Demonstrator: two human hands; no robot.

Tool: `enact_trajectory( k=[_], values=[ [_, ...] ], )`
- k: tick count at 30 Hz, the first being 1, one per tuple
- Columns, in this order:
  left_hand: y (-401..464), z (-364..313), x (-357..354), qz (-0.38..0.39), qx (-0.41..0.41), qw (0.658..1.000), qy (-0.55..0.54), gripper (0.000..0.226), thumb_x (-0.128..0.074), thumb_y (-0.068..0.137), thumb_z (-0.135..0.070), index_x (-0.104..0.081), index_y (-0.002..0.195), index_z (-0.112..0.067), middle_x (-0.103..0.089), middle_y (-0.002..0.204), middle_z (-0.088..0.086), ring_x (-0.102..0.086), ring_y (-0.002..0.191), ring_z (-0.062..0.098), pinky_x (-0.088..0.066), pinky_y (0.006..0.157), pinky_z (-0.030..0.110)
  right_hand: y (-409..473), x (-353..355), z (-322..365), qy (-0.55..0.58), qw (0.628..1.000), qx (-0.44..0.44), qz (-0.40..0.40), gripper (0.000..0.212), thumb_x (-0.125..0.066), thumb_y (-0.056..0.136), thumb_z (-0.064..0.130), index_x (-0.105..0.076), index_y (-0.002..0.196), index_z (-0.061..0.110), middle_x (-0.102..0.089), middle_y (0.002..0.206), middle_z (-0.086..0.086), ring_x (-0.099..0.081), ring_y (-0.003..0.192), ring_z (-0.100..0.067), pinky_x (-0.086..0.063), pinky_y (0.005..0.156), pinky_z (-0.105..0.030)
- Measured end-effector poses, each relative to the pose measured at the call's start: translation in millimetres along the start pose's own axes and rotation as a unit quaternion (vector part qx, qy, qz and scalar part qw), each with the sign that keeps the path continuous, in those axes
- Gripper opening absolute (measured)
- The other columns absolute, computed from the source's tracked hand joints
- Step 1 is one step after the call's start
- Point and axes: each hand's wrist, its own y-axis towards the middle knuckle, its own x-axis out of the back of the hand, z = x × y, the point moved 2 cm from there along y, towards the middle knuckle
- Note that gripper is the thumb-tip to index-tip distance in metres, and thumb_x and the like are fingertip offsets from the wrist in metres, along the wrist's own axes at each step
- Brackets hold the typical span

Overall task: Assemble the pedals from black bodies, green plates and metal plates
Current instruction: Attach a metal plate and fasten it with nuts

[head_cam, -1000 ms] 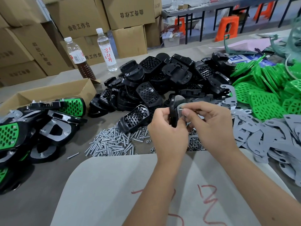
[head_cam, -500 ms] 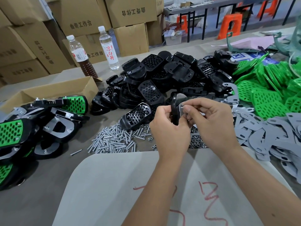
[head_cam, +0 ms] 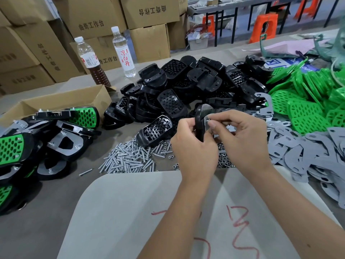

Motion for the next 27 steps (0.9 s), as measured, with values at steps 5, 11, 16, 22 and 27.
enact_trajectory(
  k=[5, 11, 16, 22, 27],
  values=[
    [0, 1, 1, 0.002, 0.010, 1.000, 0.001, 0.020, -0.083, 0.086, -0.015, -0.066, 0.098, -0.017, -0.069, 0.085, -0.015, -0.067, 0.082, 0.000, -0.056, 0.077, 0.025, 2, 2, -3, -0.011, 1.000, 0.013, 0.011, 0.019, -0.078, 0.089, 0.010, -0.081, 0.096, 0.028, -0.078, 0.092, 0.011, -0.074, 0.090, -0.022, -0.063, 0.074, -0.049],
    [1, 0, 1, 0.012, 0.018, 1.000, 0.001, 0.024, -0.084, 0.085, -0.014, -0.065, 0.097, -0.020, -0.066, 0.082, -0.018, -0.065, 0.081, -0.005, -0.048, 0.069, 0.009, 2, 3, -2, -0.055, 0.997, 0.052, 0.005, 0.018, -0.079, 0.089, 0.008, -0.081, 0.097, 0.023, -0.076, 0.092, 0.015, -0.074, 0.090, -0.019, -0.063, 0.070, -0.046],
    [7, 0, 4, 0.048, 0.052, 0.997, -0.030, 0.021, -0.084, 0.085, -0.011, -0.068, 0.098, -0.016, -0.075, 0.087, -0.007, -0.073, 0.081, 0.005, -0.060, 0.075, 0.029, 3, 4, -5, -0.022, 0.999, 0.036, 0.026, 0.021, -0.075, 0.091, 0.003, -0.080, 0.097, 0.022, -0.076, 0.093, 0.010, -0.074, 0.090, -0.023, -0.065, 0.066, -0.042],
    [9, -7, 9, 0.064, 0.023, 0.998, 0.008, 0.018, -0.083, 0.085, -0.016, -0.066, 0.091, -0.019, -0.073, 0.083, -0.009, -0.071, 0.079, 0.005, -0.060, 0.076, 0.031, 5, 8, -6, -0.001, 1.000, 0.022, 0.022, 0.025, -0.072, 0.092, -0.002, -0.080, 0.100, 0.020, -0.076, 0.093, 0.006, -0.074, 0.088, -0.022, -0.065, 0.067, -0.035],
    [8, -10, 8, 0.046, 0.040, 0.998, 0.007, 0.018, -0.083, 0.084, -0.022, -0.066, 0.089, -0.019, -0.071, 0.078, -0.011, -0.070, 0.073, 0.003, -0.059, 0.068, 0.030, 5, 7, -1, -0.028, 0.999, 0.027, 0.013, 0.015, -0.078, 0.090, 0.008, -0.081, 0.097, 0.022, -0.078, 0.093, 0.010, -0.076, 0.090, -0.021, -0.065, 0.072, -0.040]
  ],
)
